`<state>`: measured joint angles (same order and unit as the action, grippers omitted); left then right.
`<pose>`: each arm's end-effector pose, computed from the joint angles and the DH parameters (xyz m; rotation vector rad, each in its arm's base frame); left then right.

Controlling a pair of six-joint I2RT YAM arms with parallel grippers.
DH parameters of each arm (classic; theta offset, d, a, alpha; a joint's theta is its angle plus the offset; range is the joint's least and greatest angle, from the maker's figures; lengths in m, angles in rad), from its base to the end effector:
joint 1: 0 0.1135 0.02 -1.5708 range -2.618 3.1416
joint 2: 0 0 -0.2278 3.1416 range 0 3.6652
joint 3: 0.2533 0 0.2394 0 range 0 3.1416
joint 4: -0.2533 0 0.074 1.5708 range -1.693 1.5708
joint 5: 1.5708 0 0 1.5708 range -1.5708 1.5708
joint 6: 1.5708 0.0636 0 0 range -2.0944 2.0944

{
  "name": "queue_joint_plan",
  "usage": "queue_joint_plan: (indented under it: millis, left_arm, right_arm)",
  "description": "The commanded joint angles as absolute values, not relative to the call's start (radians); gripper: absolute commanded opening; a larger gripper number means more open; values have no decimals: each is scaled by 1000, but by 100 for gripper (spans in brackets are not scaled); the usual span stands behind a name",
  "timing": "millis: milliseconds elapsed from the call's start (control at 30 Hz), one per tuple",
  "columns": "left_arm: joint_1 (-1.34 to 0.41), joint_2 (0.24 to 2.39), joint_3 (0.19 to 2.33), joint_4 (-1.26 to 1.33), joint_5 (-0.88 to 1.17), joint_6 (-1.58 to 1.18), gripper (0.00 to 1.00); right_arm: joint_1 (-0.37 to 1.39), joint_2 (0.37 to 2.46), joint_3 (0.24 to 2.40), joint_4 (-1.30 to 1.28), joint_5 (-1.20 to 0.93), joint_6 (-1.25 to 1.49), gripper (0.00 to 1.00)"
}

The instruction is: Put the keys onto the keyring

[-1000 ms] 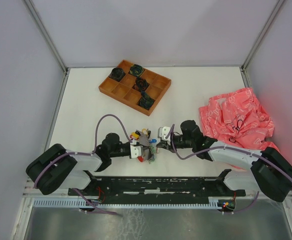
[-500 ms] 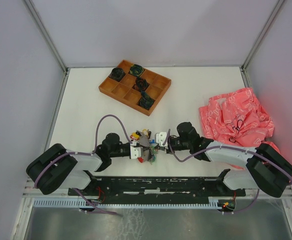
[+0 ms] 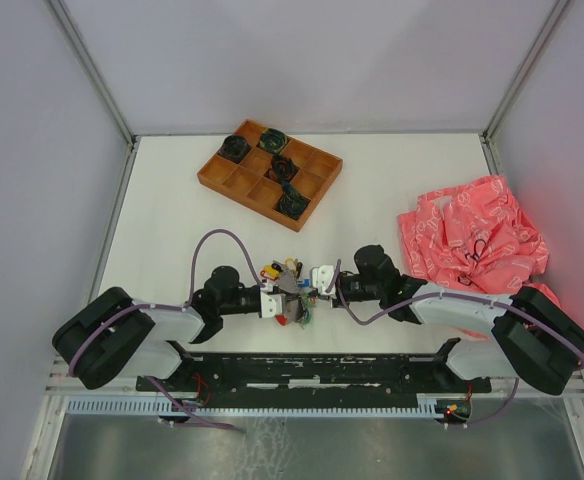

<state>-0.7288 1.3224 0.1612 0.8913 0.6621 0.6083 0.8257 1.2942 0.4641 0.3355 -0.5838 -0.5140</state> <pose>0.1463 -0.1830 0.1125 1.4661 1.1063 -0.6910 0.1575 0.2224 0.1418 -1.5507 1.3697 0.7932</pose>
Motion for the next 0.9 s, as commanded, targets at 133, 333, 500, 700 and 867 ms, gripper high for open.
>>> queue_joint_plan:
  millis: [133, 333, 500, 700, 867]
  left_arm:
    - [-732, 1313, 184, 934, 690, 644, 3]
    - [-733, 1312, 186, 928, 690, 645, 3]
    - [-733, 1311, 187, 927, 697, 645, 3]
    - [-733, 1312, 189, 925, 713, 646, 3]
    - [-733, 1310, 190, 921, 715, 647, 3]
  right_arm:
    - [834, 1281, 476, 354, -617, -526, 1]
    - [834, 1281, 477, 351, -622, -526, 1]
    - [834, 1281, 478, 351, -622, -526, 1]
    - [834, 1285, 482, 359, -623, -525, 1]
    - [834, 1284, 482, 359, -617, -526, 1]
